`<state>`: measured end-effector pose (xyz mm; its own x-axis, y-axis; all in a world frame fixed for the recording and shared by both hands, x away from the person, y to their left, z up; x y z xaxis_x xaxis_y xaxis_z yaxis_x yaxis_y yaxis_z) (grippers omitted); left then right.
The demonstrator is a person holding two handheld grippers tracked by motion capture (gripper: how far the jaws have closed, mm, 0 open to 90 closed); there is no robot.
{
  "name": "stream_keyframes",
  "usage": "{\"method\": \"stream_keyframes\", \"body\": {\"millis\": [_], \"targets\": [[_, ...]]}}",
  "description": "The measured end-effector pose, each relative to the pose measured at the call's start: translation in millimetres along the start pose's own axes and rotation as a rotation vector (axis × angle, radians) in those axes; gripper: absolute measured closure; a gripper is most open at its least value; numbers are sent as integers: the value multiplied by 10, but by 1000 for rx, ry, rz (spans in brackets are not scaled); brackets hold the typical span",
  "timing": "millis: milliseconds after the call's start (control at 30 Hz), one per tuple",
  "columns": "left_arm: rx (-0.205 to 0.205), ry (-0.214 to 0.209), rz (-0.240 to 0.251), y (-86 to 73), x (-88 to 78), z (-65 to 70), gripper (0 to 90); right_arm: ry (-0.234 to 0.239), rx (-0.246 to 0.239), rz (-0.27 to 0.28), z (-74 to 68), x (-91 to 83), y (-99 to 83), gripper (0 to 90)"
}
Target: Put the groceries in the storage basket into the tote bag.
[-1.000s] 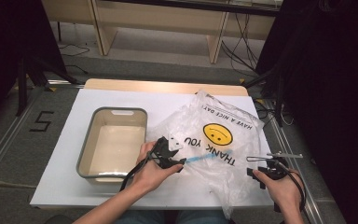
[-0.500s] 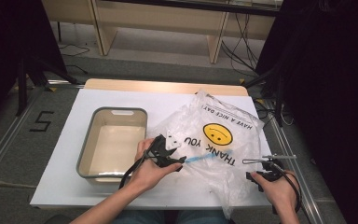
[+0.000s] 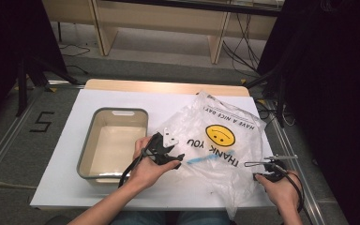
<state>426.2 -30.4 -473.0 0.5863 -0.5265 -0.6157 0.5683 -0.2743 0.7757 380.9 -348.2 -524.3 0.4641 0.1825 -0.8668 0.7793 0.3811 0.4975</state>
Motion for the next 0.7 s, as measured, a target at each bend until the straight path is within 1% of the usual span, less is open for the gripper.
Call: {"method": "stream_keyframes", "body": {"millis": [33, 67, 100, 167, 300, 400, 500, 533, 600, 667, 700], "targets": [[-14, -11, -8, -4, -4, 10, 304, -7, -4, 4, 14, -5, 6, 900], [-38, -31, -10, -2, -7, 30, 304, -13, -13, 7, 32, -12, 11, 900], [-44, -36, -8, 5, -11, 39, 304, -18, -8, 7, 45, -22, 15, 900], [-31, -22, 3, 18, -12, 35, 302, -35, -21, 16, 95, -38, 26, 900], [-25, 8, 7, 16, 1, 13, 298, -73, -32, 19, 182, -61, 31, 900], [-17, 23, -2, 1, 15, 12, 298, -93, -45, 17, 233, -62, 31, 900], [-20, 41, -17, -23, 38, 8, 300, -123, -60, 13, 299, -62, 35, 900], [-18, 43, -24, -31, 44, 6, 302, -132, -64, 8, 321, -67, 35, 900], [-27, 46, -29, -46, 59, 7, 306, -156, -69, 10, 368, -70, 44, 900], [-23, 51, -37, -58, 66, 4, 312, -175, -83, 13, 407, -68, 50, 898], [-27, 49, -37, -62, 71, 9, 312, -182, -87, 19, 422, -64, 56, 891]]}}
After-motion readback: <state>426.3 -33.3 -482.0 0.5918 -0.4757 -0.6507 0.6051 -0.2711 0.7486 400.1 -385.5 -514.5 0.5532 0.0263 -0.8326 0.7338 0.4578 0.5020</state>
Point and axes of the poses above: each handheld gripper's, and its own axes: x roughly forward along the jaws, y roughly out of its top, z roughly to its right, the point moved 8 cm from there along x, roughly forward along the jaws, and after that the axes turned 13 degrees about -x, right-handed, at the moved point
